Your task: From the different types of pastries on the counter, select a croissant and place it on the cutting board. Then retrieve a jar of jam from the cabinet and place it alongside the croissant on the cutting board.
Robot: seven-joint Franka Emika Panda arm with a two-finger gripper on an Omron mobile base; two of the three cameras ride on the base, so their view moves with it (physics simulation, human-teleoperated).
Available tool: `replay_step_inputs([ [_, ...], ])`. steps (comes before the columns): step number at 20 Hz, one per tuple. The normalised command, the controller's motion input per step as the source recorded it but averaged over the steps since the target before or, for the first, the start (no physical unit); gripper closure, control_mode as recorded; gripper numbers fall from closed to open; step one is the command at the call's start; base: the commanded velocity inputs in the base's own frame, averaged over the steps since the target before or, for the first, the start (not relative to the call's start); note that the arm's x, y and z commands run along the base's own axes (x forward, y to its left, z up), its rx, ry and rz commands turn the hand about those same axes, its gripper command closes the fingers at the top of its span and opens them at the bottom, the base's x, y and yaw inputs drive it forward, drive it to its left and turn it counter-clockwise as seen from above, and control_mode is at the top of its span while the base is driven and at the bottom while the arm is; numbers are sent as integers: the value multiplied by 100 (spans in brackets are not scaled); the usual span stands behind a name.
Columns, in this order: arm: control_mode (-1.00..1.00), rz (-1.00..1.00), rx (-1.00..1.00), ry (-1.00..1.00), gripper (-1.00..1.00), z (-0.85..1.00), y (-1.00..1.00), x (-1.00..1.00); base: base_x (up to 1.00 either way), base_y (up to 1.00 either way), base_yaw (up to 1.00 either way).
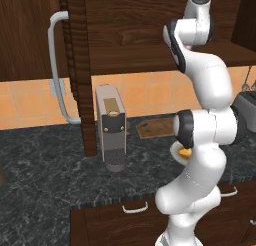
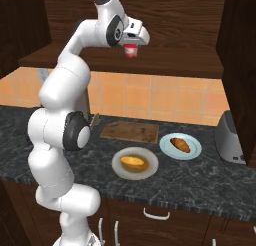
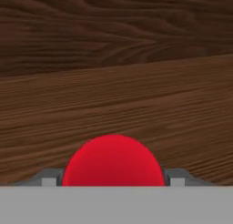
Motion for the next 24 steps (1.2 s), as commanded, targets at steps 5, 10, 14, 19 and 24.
replay_step_inputs([
  [5, -100, -2, 0, -15, 100, 6, 0, -62, 0, 0, 0],
  [10, -100, -5, 0, -7, 100, 3, 0, -64, 0, 0, 0],
  [14, -100, -13, 0, 0, 100, 3, 0, -68, 0, 0, 0],
  [19, -100, -10, 0, 0, 100, 3, 0, -72, 0, 0, 0],
  [24, -100, -5, 0, -2, 100, 0, 0, -92, 0, 0, 0],
])
